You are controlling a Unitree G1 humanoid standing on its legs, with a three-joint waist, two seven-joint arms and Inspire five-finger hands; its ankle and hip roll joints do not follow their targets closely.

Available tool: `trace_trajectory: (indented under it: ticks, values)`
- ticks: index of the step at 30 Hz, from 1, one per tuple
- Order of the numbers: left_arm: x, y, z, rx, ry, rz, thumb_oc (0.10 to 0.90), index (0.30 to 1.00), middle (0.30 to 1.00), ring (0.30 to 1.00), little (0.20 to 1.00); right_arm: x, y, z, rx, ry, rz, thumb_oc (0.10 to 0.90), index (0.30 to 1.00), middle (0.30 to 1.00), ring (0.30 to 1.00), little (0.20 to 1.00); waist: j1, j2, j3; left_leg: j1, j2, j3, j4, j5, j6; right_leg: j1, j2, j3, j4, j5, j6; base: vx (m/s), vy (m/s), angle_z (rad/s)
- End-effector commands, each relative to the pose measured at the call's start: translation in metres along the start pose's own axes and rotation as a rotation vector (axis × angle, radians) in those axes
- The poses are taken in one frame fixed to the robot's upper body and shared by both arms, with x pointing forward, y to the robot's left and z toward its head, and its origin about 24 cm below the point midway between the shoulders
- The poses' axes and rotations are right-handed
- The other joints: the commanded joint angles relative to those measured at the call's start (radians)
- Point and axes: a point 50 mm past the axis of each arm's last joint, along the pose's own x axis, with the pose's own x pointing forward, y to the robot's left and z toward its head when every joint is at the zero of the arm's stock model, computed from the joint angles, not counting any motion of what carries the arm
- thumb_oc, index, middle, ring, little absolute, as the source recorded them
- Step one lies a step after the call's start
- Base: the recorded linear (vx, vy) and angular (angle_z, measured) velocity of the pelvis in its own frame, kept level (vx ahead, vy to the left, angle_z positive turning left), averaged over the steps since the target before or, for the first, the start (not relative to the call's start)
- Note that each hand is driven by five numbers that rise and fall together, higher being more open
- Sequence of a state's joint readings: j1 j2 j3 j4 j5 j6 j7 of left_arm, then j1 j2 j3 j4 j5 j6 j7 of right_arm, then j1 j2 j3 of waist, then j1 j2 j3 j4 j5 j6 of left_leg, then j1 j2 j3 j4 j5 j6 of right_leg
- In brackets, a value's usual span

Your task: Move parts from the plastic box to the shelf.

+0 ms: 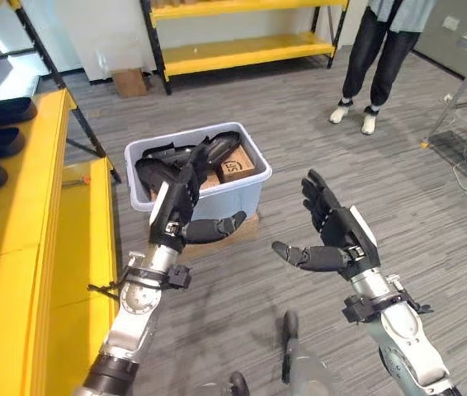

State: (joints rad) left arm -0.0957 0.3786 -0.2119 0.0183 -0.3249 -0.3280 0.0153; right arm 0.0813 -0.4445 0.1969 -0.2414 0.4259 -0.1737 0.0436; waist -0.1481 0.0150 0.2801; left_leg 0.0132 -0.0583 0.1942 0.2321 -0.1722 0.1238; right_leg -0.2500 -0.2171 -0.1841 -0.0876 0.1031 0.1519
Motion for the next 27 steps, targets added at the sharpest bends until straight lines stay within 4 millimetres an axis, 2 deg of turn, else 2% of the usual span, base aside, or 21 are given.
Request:
trace_trajectory:
  ticks: [1,5,9,17,27]
  values:
    - [0.0095,-0.0019,0.0594,0.062,-0.315,-0.051,0.9,1.0,1.0,1.0,1.0,0.0241,0.0016,0.0498,0.0,-0.3,0.002,0.9,1.0,1.0,1.0,1.0,0.012,-0.045,-0.097,0.247,0.044,-0.042,-0.316,0.009,-0.073,0.041,0.073,0.059,0.044,0.061,0.033,0.14,-0.122,0.69]
    - [0.0078,-0.0041,0.0559,0.05,-0.292,-0.064,0.9,1.0,1.0,1.0,1.0,0.0232,0.0053,0.0464,0.007,-0.279,-0.002,0.9,1.0,1.0,1.0,1.0,0.004,-0.06,-0.118,0.266,0.042,-0.062,-0.316,-0.013,-0.076,0.088,0.074,0.108,0.054,0.082,0.04,0.2,-0.156,0.5]
    - [0.0055,-0.0024,0.0542,0.026,-0.273,-0.051,0.9,1.0,1.0,1.0,1.0,0.0246,0.0081,0.043,0.003,-0.261,0.003,0.9,1.0,1.0,1.0,1.0,0.002,-0.054,-0.124,0.285,0.056,-0.081,-0.319,-0.02,-0.086,0.107,0.09,0.13,0.086,0.055,0.02,0.18,-0.134,0.43]
    - [0.0052,-0.0019,0.0562,0.018,-0.259,-0.06,0.9,1.0,1.0,1.0,1.0,0.0275,0.0067,0.0457,-0.003,-0.261,-0.017,0.9,1.0,1.0,1.0,1.0,-0.002,-0.041,-0.111,0.271,0.098,-0.078,-0.319,0.0,-0.112,0.104,0.112,0.129,0.139,0.003,-0.009,0.11,-0.092,0.08]
    - [0.0018,0.0016,0.054,-0.008,-0.238,-0.026,0.9,1.0,1.0,1.0,1.0,0.0205,0.0008,0.0492,-0.014,-0.301,-0.06,0.9,1.0,1.0,1.0,1.0,-0.022,-0.022,-0.101,0.278,0.143,-0.079,-0.315,0.019,-0.141,0.032,0.129,0.116,0.276,-0.059,-0.034,0.12,-0.091,0.07]
